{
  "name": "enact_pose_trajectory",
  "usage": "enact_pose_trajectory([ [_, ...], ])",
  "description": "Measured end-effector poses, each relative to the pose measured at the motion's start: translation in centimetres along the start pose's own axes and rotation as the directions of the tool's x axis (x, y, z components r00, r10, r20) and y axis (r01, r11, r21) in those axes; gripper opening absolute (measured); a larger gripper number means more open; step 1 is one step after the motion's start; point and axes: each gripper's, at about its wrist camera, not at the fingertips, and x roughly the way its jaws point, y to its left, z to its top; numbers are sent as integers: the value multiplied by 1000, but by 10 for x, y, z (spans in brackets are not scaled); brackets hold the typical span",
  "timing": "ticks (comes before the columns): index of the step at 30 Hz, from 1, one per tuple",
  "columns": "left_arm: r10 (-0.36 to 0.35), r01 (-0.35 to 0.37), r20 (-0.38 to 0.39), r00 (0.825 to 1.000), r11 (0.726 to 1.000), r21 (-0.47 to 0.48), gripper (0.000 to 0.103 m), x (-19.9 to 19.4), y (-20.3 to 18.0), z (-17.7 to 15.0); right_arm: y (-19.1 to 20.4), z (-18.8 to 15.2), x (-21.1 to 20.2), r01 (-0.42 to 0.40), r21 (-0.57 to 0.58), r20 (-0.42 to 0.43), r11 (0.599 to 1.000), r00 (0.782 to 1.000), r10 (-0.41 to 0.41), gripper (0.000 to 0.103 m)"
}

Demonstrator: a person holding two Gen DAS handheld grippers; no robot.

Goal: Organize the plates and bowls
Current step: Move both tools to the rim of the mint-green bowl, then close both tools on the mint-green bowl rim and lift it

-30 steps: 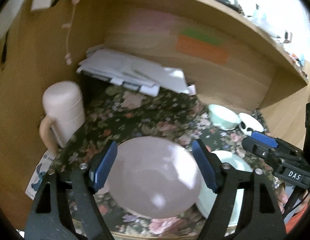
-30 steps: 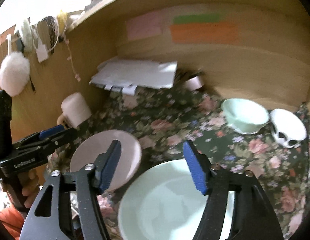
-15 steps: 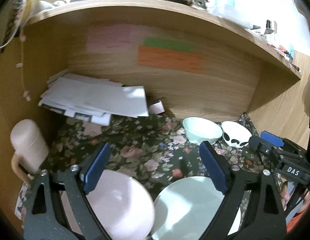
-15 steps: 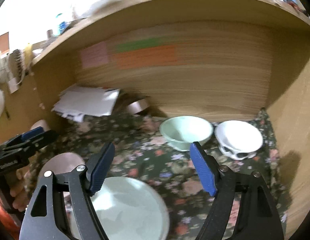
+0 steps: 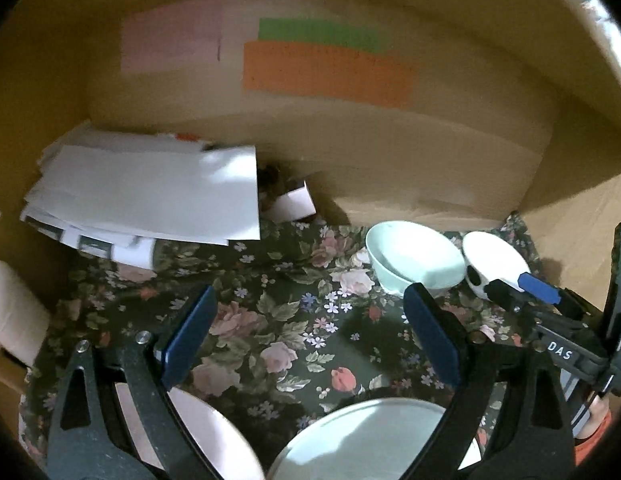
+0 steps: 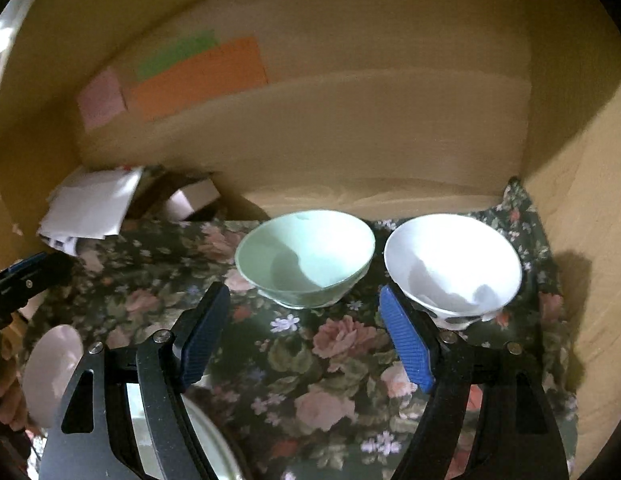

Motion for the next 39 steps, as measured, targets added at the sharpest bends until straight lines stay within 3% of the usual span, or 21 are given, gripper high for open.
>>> enact_pose_trajectory([
  [3, 9, -9, -45, 999, 1000, 1, 95, 21, -3, 3, -9, 1, 23, -5, 24, -40, 1000, 999, 6, 72],
  [7, 26, -25, -98, 995, 1000, 8, 95, 46, -5, 6, -22, 2, 52, -21, 70, -98, 997, 995, 27, 59],
  [12, 41, -40, -104, 994, 999, 14, 95, 59, -5, 6, -34, 2, 76, -50, 140, -158, 989, 985, 73, 45],
  [25, 80, -69, -171, 982, 995, 67, 95, 82, -14, 1, -36, 3, 106, -12, 143, -216, 990, 976, 43, 43],
  [33, 94, -79, -178, 980, 993, 88, 95, 89, -20, -2, -25, 8, 119, 27, 19, -247, 999, 969, -21, 31],
  [39, 109, -93, -187, 976, 991, 95, 95, 95, -21, -3, -14, 7, 126, -31, -57, -290, 998, 957, 13, 20],
])
